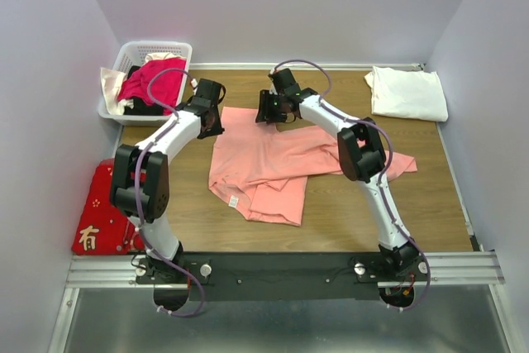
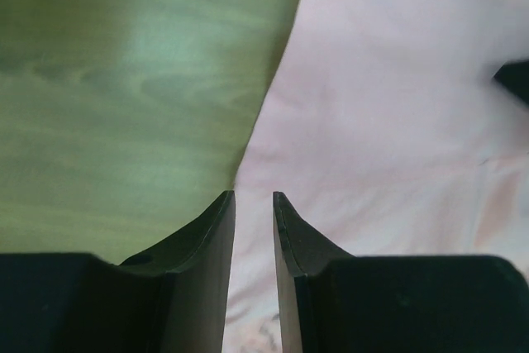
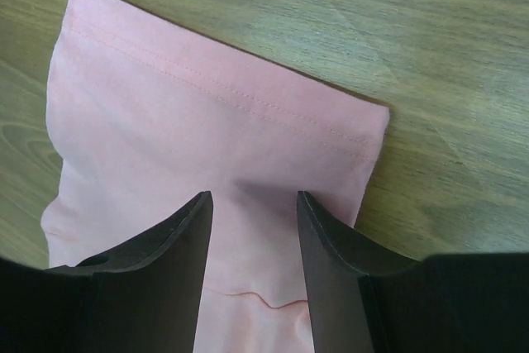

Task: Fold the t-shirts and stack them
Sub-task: Flatten the tshirt out

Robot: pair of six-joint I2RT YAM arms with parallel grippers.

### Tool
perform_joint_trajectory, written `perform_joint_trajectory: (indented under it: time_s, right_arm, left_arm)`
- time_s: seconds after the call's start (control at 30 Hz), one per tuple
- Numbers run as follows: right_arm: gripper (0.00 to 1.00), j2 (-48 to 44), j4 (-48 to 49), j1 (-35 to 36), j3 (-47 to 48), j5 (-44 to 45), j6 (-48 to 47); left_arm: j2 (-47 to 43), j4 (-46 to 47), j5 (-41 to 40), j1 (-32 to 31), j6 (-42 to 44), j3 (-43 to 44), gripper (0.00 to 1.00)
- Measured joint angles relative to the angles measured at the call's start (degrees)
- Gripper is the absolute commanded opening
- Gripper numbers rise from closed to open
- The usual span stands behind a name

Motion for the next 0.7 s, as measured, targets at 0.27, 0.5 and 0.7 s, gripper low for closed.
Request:
perform_joint_trajectory:
  time_s: [0.27, 0.5, 0.7]
  right_arm:
    - [0.55, -1.25, 0.55, 0.00, -1.95, -0.20, -2.16]
    - [0.55, -3.72, -1.05, 0.00, -4.61, -0.17, -3.21]
    - [0.56, -7.23, -2.10, 0.00, -6.21, -0.17, -3.85]
  left_arm:
    - [16.61, 5.49, 2.25, 0.00, 1.92, 16.28, 0.37]
    - [27.32, 4.28, 1.36, 0.00, 2.19, 31.67, 0.38]
    - [34.01, 1.16, 0.11, 0.00, 2.43, 44.02, 0.38]
